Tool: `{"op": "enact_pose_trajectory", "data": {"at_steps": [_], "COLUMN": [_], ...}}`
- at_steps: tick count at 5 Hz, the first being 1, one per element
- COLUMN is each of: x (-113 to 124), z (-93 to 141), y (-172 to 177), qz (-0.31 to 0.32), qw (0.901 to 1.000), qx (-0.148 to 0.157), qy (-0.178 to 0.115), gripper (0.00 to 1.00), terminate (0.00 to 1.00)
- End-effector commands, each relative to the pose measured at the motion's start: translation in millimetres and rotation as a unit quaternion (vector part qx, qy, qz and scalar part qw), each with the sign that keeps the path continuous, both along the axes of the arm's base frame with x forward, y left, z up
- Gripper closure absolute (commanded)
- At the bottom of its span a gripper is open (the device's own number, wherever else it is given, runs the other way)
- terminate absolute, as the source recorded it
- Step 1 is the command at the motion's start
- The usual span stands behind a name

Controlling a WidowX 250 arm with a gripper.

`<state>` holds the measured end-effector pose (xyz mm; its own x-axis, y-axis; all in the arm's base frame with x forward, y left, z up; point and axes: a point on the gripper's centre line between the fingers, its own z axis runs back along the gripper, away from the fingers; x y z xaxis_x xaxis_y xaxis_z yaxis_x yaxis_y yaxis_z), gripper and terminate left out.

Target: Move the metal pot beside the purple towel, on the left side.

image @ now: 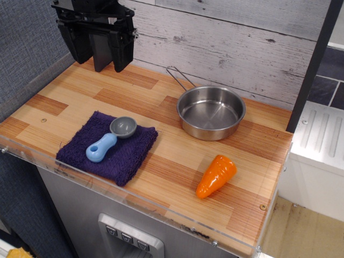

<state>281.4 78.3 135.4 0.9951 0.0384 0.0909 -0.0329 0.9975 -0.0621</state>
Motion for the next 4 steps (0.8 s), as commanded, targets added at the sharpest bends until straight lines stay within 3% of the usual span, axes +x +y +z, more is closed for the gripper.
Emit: {"op": "enact_pose_trajectory", "data": {"at_steps": [1,2,3,4], "x": [0,15,32,47], "z": [0,-12,-24,-39], "y": [0,-22,-53,-83], "qz": [0.0,-0.043,-0.11,-0.152], "qw": [1.0,0.9987,0.9916,0.985], "qx": [0.0,-0.023,-0.058,-0.072], "qy": [0.0,-0.01,-0.035,-0.039], "gripper": [0.0,0.0,0.0,0.0], "terminate": [0.0,0.0,0.0,0.0]}}
